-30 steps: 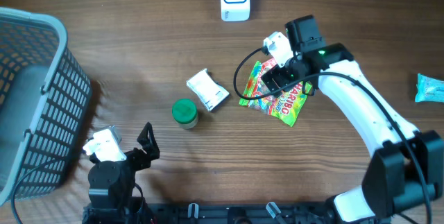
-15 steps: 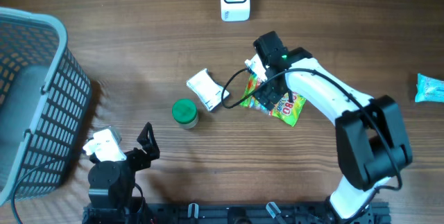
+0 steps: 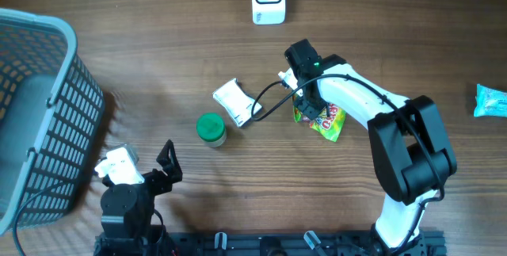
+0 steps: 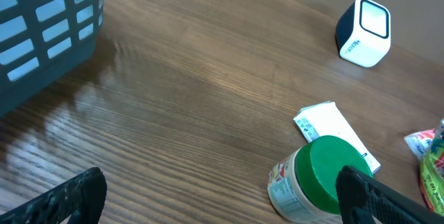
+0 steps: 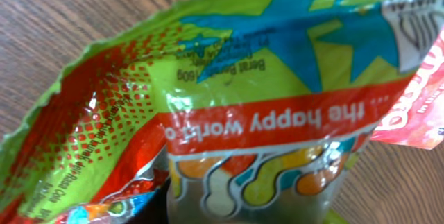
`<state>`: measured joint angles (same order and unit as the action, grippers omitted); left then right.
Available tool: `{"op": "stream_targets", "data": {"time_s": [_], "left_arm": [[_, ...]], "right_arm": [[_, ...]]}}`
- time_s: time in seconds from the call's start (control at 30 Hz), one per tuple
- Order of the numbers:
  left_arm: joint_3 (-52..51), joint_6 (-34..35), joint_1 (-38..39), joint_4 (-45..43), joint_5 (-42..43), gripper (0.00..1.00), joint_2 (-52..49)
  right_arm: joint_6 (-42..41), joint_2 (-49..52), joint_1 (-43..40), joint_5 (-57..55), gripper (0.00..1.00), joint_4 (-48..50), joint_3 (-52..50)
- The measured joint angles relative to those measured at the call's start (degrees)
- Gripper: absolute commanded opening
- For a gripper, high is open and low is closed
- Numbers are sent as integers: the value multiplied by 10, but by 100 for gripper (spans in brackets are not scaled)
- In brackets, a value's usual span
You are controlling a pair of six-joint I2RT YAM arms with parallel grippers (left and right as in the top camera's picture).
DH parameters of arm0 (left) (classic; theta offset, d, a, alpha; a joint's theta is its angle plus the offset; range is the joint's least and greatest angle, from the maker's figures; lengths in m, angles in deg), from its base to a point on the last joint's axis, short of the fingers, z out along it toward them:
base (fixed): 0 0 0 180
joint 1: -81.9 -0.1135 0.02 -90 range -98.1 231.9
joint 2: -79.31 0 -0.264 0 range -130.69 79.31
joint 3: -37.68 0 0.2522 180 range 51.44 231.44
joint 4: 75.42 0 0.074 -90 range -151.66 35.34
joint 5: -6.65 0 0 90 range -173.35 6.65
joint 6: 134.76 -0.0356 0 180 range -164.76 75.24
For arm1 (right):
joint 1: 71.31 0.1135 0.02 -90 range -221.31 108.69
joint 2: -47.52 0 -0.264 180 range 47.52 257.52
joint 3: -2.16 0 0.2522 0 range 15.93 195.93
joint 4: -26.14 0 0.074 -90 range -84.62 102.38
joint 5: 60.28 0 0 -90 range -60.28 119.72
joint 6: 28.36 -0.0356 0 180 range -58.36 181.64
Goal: Scan the item barcode
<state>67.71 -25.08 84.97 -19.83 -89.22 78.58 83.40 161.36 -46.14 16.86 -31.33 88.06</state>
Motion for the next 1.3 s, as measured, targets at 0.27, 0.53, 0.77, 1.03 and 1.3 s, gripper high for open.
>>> {"op": "stream_targets", "data": {"time_s": [0.27,0.53,0.77,1.03,1.3], "left_arm": [[0,0,0,0,0,100,0],[0,0,0,0,0,100,0],[0,0,0,0,0,100,0],[0,0,0,0,0,100,0],[0,0,0,0,0,100,0]], "right_arm": [[-69,18,-14,167,4,-126,54],[57,58,-5,647,4,-398,161],[275,59,-5,884,4,-454,161],[435,58,-4,1001,5,-280,162],[473,59,10,1019,4,-17,164]]}}
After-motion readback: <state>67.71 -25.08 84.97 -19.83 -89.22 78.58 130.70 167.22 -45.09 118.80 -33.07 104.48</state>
